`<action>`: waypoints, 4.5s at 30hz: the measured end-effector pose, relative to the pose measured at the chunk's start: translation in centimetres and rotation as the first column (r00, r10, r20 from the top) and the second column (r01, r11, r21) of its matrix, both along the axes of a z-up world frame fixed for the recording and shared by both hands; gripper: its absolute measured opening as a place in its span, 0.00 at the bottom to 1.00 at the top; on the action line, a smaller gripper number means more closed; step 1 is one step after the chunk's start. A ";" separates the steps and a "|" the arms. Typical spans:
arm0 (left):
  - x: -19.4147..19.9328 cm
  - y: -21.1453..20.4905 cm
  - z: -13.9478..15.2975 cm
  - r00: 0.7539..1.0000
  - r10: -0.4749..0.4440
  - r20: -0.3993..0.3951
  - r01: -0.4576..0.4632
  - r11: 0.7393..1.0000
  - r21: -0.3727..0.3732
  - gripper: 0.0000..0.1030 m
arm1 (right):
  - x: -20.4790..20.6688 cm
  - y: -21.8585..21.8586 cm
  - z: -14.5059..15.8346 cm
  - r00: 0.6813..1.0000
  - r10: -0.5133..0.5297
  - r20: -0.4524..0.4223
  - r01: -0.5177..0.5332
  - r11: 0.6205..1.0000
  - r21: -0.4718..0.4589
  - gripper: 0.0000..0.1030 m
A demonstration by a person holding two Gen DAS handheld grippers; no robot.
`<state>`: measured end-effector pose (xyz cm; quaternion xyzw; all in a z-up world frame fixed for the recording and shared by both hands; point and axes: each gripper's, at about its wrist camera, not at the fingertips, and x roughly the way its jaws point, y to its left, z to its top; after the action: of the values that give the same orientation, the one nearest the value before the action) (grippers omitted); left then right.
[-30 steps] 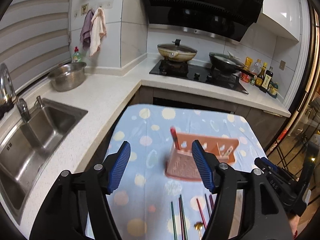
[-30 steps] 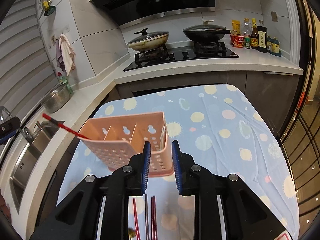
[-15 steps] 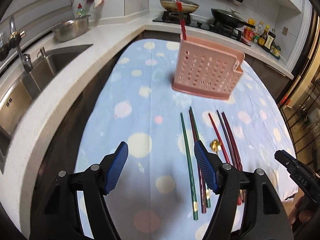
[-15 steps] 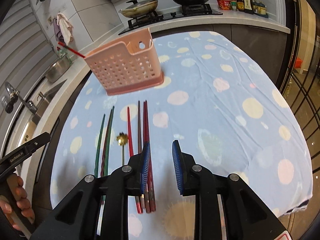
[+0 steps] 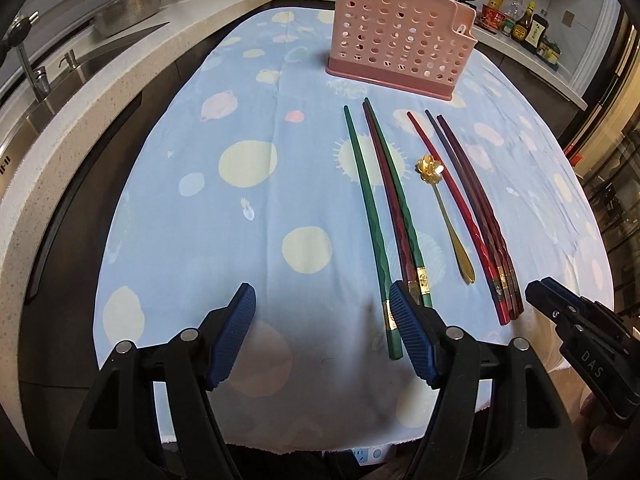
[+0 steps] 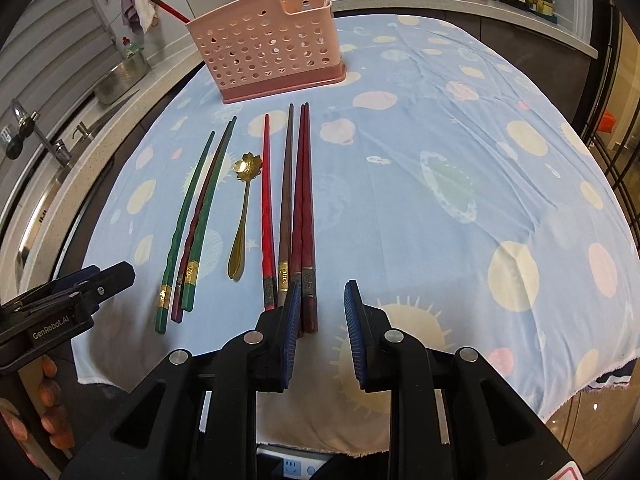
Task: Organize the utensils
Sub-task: 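Withdraw both open tools back toward the remaining chopsticks, then grasp a green chopstick with left tool while right tool grasps a dark-red chopstick, then lift both chopsticks and lower them into the pink holder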
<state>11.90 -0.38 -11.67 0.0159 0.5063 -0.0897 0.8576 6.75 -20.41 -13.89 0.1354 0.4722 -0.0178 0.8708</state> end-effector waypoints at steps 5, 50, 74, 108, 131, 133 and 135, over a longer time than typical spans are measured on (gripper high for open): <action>0.1 -0.3 -0.4 1.000 -0.004 -0.003 0.004 1.000 0.009 0.64 | 0.4 0.2 -0.8 1.000 0.009 -0.014 -0.009 1.000 -0.016 0.22; -1.1 -0.3 -2.4 0.998 -0.053 -0.044 0.052 0.999 -0.007 0.08 | 0.0 -0.3 -1.3 1.000 0.017 -0.020 -0.017 0.999 -0.029 0.07; -1.3 3.1 9.8 0.976 0.033 0.213 -0.006 0.992 -0.125 0.07 | -1.8 -3.0 10.9 0.961 -0.039 0.273 0.043 0.999 -0.010 0.07; 9.5 0.0 26.7 0.834 0.047 0.550 0.069 0.980 -0.189 0.07 | 9.1 -5.5 24.9 0.814 -0.030 0.580 0.032 0.999 0.006 0.07; 20.3 -4.1 26.5 0.825 0.022 0.565 0.088 0.982 -0.167 0.07 | 21.5 -5.1 23.6 0.840 -0.051 0.540 0.052 0.999 0.013 0.07; 20.8 -4.0 25.7 0.835 0.023 0.550 0.082 0.983 -0.165 0.07 | 22.0 -5.0 22.8 0.851 -0.051 0.522 0.053 0.999 0.012 0.07; 21.1 -3.9 25.1 0.843 0.024 0.537 0.078 0.983 -0.166 0.07 | 22.3 -5.0 22.2 0.859 -0.052 0.509 0.054 0.998 0.009 0.07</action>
<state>32.99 -4.25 13.43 -0.0305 0.2356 -0.1394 0.9613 29.00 -25.41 8.30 0.1459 0.2217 -0.0067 0.9641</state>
